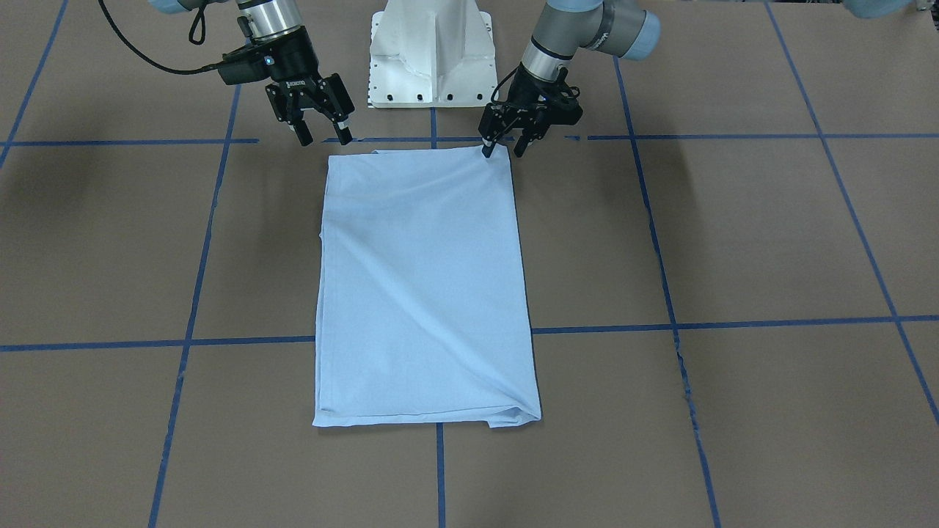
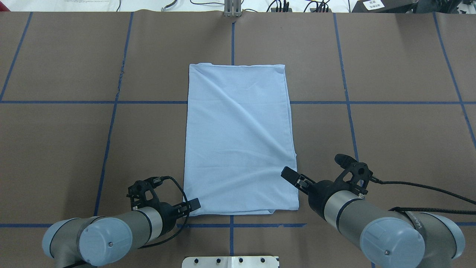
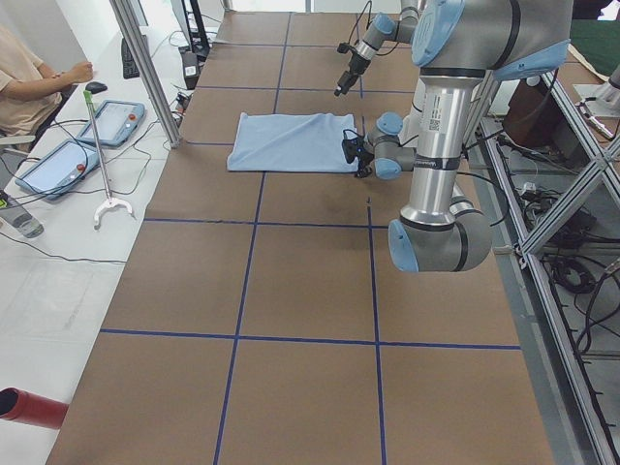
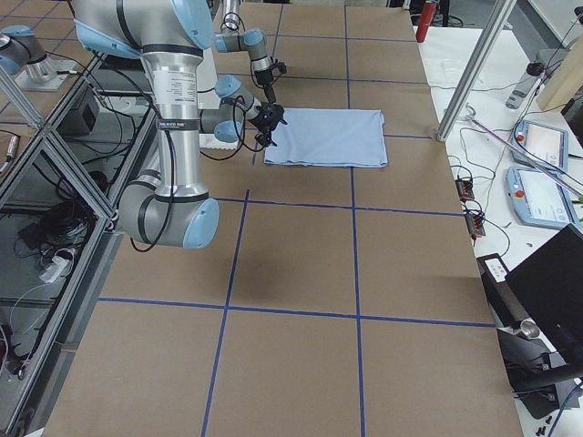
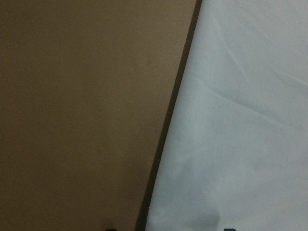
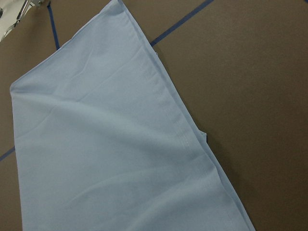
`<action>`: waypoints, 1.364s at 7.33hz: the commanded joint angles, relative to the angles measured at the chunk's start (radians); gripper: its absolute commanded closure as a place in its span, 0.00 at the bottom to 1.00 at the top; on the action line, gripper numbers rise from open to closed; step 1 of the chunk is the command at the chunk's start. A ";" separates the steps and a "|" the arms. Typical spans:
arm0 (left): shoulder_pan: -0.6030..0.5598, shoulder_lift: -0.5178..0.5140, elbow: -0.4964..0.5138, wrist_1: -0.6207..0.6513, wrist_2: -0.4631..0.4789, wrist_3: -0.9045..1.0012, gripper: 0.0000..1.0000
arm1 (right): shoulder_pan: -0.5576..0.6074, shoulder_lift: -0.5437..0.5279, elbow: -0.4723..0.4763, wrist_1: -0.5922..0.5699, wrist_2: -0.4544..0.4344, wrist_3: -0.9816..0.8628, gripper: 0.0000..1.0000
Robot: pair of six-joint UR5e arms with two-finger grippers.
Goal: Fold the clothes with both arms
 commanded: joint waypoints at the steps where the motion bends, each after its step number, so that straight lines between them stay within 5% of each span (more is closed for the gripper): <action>1: 0.000 -0.003 0.000 0.005 -0.005 -0.001 0.23 | 0.000 0.000 -0.004 0.000 0.000 0.000 0.00; 9: -0.002 -0.031 0.011 0.005 -0.002 -0.010 0.26 | 0.000 0.000 -0.007 0.002 0.000 0.002 0.00; 10: -0.002 -0.031 0.009 0.005 -0.002 -0.010 0.33 | 0.000 0.000 -0.007 0.002 0.000 0.000 0.00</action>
